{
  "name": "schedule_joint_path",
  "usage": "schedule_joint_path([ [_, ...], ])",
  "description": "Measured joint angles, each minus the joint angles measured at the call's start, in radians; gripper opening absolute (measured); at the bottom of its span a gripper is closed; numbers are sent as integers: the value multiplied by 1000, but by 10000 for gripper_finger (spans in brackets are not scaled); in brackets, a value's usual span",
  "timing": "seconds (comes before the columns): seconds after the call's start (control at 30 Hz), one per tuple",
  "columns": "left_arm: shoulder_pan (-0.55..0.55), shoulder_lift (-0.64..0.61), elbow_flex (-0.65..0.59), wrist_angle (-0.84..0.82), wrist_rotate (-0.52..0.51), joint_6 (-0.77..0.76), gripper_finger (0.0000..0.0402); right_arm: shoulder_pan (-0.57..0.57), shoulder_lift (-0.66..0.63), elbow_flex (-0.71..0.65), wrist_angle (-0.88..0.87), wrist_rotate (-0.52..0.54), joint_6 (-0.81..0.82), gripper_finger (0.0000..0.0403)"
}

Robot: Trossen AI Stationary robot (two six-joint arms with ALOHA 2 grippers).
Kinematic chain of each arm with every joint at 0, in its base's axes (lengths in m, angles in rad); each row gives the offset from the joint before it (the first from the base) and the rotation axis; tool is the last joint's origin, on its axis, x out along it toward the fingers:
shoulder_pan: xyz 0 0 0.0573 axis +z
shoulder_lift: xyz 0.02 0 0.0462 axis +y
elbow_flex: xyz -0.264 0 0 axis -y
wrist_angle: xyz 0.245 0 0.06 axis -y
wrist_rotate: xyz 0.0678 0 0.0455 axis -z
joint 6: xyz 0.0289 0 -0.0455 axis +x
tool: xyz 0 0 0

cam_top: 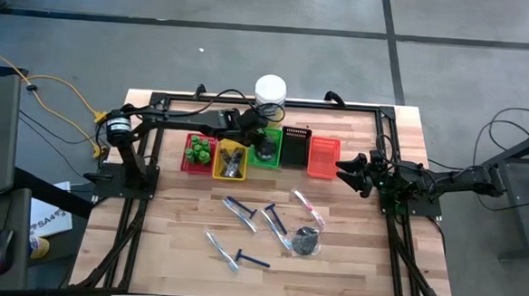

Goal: Pick & Place Travel size toiletries
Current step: Put the blue toothbrush into the black bin

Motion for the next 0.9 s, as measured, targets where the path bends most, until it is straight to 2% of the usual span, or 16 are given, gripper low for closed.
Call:
schedule_joint_path([
  [0.17,-78,-85,1,-70,-2,-77,175,0,0,0,0,0,0,294],
  [0.43,-290,-178,1,-239,51,-66,155,0,0,0,0,0,0,294],
  [0.6,-415,-201,2,-301,114,66,154,0,0,0,0,0,0,294],
  [0.73,-520,-212,0,-342,136,231,156,0,0,0,-1,0,0,294],
  [0.9,-641,-212,0,-413,182,320,181,0,0,0,0,0,0,294],
])
